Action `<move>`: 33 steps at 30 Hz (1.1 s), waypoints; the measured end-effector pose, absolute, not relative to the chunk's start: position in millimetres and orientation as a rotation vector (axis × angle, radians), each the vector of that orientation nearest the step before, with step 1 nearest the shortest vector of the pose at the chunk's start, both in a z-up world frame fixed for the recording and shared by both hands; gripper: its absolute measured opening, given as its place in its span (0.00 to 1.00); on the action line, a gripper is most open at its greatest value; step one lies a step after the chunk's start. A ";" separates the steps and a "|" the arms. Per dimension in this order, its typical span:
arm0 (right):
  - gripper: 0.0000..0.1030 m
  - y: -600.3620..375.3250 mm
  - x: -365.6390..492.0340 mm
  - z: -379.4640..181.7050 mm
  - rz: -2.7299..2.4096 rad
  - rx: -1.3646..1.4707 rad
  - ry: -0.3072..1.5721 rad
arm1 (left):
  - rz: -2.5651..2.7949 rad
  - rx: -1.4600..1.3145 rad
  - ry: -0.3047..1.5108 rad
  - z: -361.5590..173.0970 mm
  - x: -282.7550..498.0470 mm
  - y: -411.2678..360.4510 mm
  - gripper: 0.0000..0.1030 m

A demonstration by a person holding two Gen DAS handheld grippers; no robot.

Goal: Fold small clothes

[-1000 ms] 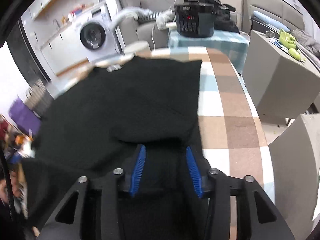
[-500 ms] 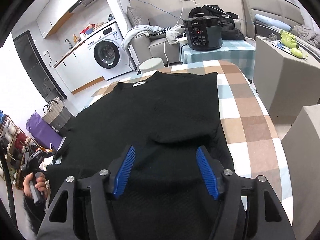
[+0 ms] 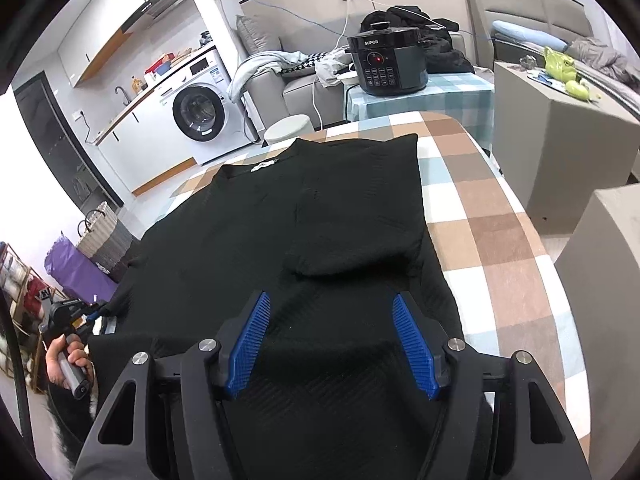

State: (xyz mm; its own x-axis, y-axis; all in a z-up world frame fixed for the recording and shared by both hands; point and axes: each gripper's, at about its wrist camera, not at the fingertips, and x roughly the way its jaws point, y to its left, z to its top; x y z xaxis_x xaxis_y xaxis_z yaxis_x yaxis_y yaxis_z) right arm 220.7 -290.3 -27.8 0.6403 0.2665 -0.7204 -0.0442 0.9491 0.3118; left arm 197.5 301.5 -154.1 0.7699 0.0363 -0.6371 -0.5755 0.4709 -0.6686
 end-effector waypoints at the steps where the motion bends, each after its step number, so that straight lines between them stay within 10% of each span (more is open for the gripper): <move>1: 0.64 -290.5 219.5 -28.1 0.181 0.281 0.861 | 0.405 -0.992 0.589 -145.4 194.9 297.4 0.05; 12: 0.64 -301.5 198.4 -30.2 0.187 0.299 0.870 | -0.041 -0.519 0.604 -39.0 295.5 108.0 0.05; 15: 0.64 -307.6 195.5 -31.2 0.173 0.312 0.869 | -0.164 -0.473 0.753 -65.0 314.6 66.3 0.22; 19: 0.64 -311.9 189.5 -32.7 0.159 0.313 0.875 | -0.162 -0.550 0.759 -85.1 296.4 76.1 0.49; 33: 0.69 -322.6 185.9 -43.8 0.166 0.354 0.899 | 0.019 -0.560 0.781 -112.8 245.5 145.5 0.50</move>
